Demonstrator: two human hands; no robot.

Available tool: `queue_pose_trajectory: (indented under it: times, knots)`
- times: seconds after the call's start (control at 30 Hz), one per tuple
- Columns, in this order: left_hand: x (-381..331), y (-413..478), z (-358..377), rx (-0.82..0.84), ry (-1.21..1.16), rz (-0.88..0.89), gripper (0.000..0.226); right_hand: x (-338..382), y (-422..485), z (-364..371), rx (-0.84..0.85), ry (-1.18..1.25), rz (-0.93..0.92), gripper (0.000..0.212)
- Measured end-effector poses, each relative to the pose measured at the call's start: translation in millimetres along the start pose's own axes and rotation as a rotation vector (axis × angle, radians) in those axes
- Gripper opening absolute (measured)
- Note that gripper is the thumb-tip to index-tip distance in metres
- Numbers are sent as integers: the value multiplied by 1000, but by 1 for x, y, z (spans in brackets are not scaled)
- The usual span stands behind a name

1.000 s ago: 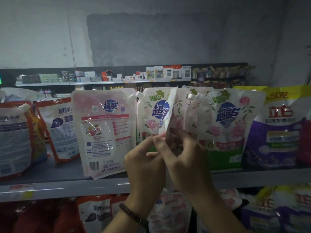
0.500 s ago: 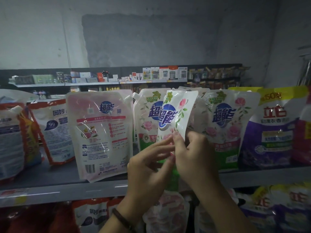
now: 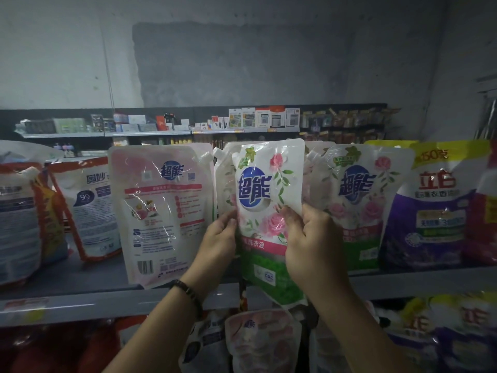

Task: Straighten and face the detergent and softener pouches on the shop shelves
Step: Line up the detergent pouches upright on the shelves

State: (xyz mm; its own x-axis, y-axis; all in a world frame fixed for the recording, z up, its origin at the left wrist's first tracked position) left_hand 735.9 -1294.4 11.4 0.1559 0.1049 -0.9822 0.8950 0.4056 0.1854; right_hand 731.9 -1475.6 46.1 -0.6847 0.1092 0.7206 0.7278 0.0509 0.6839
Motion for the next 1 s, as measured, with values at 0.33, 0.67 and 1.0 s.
queue_pose_trajectory:
  times: [0.33, 0.67, 1.0]
  knots:
    - [1, 10, -8, -43, 16, -63, 19, -12, 25, -9, -3, 22, 25, 22]
    - [1, 14, -29, -185, 160, 62, 8, -28, 49, -15, 57, 4, 74, 36]
    - [-11, 9, -44, -274, 351, 256, 26, -29, 63, -16, 73, -324, -18, 50]
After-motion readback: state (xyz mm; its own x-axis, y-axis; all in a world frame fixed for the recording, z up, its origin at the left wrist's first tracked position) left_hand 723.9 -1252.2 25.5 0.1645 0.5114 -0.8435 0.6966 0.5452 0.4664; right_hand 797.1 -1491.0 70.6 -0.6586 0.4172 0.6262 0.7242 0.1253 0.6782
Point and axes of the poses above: each hand's wrist, its own y-axis towards the middle knuckle, its own z-axis out of the palm, x = y × z, the point moved 2 cm from there along y, towards the middle knuckle, and after that the axes turned 9 degrees about y, right-handed, at the moved point
